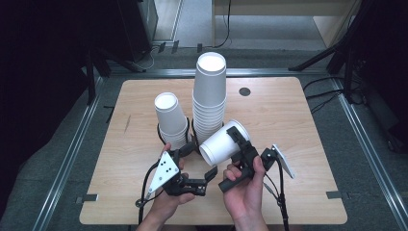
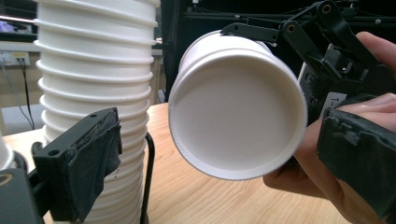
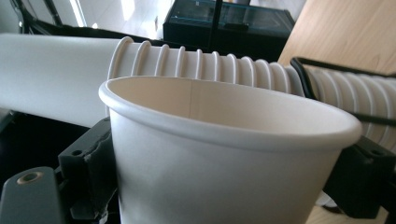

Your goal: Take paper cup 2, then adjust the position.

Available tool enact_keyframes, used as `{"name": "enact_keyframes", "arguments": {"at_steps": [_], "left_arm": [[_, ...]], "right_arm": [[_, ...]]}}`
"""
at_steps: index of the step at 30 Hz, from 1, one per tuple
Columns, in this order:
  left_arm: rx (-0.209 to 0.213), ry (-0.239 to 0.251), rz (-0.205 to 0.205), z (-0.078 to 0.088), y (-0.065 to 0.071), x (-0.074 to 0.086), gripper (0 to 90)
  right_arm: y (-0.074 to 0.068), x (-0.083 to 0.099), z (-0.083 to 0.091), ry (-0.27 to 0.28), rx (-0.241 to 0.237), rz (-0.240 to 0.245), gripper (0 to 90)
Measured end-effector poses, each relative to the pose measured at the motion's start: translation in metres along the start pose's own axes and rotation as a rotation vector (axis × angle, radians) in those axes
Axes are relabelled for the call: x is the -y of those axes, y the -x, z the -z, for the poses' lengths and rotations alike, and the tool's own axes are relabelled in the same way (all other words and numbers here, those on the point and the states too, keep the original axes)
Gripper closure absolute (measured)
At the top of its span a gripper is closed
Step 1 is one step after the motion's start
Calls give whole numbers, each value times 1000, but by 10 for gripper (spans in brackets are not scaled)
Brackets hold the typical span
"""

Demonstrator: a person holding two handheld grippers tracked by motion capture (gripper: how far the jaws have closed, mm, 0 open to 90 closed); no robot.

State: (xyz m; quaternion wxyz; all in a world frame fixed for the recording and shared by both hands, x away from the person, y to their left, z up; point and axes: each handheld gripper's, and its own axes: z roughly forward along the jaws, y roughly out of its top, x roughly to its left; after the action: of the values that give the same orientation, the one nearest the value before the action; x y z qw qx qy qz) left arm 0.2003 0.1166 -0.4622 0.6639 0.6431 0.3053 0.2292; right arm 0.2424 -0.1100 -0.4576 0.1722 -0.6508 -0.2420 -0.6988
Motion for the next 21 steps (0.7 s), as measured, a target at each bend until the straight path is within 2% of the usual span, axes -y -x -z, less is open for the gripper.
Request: {"name": "enact_keyframes", "arguments": {"at_steps": [2,3,4,7,8,9,10,14,15,16,17,21], "left_arm": [[-4,-2,0,1,-1,0,6],[-7,-3,1,2,-1,0,6],[-12,-3,2,3,-2,0,6],[-28,-12,1,7,-4,0,6],[-28,-12,1,7,-4,0,6],[-29,-13,1,8,-5,0,6],[-33,-13,2,9,-6,-1,6],[-23,-11,16,9,-8,-1,7],[-23,-11,16,9,-8,-1,7],[-20,-11,19,9,-8,0,7],[-19,-12,18,9,-7,0,7],[-19,-15,16,10,-7,-1,7]], "right_arm": [[-2,0,-1,4,2,45,113],[-2,0,-1,4,2,45,113],[-3,0,-1,18,-1,88,113],[-5,-3,-1,42,7,166,113],[-5,-3,-1,42,7,166,113],[-6,-4,-1,43,12,190,113],[-7,-5,-1,55,18,249,113],[-11,-6,1,65,23,376,114],[-12,-7,2,64,16,397,114],[-12,-7,2,64,16,397,114],[-15,-8,4,67,15,453,115],[-19,-10,8,75,12,524,114]]}}
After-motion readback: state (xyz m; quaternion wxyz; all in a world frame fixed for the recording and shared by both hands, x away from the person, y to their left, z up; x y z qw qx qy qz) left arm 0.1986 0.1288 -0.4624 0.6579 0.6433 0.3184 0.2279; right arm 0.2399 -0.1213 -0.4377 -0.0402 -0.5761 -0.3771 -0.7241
